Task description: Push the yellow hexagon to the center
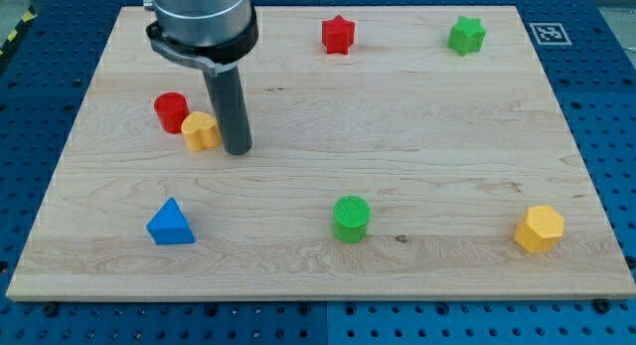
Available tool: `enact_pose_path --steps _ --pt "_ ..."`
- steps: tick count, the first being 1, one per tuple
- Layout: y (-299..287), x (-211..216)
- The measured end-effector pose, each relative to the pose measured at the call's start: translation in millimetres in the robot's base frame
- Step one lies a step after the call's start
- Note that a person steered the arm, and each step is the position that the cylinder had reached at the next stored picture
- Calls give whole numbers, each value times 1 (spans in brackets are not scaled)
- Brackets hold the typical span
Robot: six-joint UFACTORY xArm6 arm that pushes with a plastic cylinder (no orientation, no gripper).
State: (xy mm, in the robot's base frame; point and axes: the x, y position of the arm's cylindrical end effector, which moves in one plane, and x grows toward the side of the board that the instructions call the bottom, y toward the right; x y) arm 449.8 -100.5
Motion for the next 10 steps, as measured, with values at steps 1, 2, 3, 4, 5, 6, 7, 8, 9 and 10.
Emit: enact_pose_path --steps 1,2,3,4,5,6,7,8,9,10 --pt "-39 -1" --pt "-52 2" --pt "-44 5" --pt "32 4" --pt "143 9" --pt "253 12" --pt "350 31" --pt "401 93" --pt "409 155" --pt "377 153"
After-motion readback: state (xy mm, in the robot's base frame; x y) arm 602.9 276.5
